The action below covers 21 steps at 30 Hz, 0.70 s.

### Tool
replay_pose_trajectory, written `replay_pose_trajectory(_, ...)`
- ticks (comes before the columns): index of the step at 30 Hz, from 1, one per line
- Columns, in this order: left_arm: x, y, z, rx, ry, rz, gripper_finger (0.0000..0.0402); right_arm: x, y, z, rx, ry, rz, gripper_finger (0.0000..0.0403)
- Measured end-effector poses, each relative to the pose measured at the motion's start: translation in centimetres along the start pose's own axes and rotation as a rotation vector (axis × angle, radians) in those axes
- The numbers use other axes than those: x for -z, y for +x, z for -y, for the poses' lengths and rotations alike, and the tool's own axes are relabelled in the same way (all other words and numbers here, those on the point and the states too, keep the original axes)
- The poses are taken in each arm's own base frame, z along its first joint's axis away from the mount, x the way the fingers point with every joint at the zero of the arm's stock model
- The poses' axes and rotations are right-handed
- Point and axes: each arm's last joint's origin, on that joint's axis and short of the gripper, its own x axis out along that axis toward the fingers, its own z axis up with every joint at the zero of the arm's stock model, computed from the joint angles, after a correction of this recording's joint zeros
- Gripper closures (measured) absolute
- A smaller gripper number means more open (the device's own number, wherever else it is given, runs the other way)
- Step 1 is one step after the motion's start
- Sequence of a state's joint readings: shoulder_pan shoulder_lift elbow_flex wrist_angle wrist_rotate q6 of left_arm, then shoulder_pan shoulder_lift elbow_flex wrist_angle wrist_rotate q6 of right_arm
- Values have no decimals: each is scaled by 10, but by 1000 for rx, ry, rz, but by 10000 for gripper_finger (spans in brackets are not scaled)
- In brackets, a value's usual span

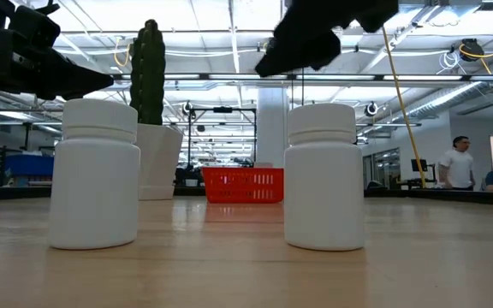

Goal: Pick and place pill bottles into a basket
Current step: Put the white pill bottle into the red bin

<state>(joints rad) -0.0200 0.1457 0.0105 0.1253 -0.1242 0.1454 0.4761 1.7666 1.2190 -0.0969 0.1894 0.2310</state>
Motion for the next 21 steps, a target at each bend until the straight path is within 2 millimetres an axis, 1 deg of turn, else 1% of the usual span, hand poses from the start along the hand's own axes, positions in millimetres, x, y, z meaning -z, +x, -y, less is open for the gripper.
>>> replay_pose_trajectory(3, 0, 0, 0, 0, 0, 0, 366, 4, 8, -6, -12, 10, -2, 164)
replay_pose_trajectory(7, 0, 0, 0, 0, 0, -1, 366, 10, 12, -9, 9, 40, -20, 156)
replay_pose_trajectory(16, 0, 0, 0, 0, 0, -1, 366, 20, 15, -23, 16, 61, -49, 128)
replay_pose_trajectory(19, 0, 0, 0, 0, 0, -1, 366, 19, 14, -25, 30, 70, -31, 122)
replay_pose_trajectory(21, 0, 0, 0, 0, 0, -1, 366, 24, 15, -25, 51, 68, -37, 122)
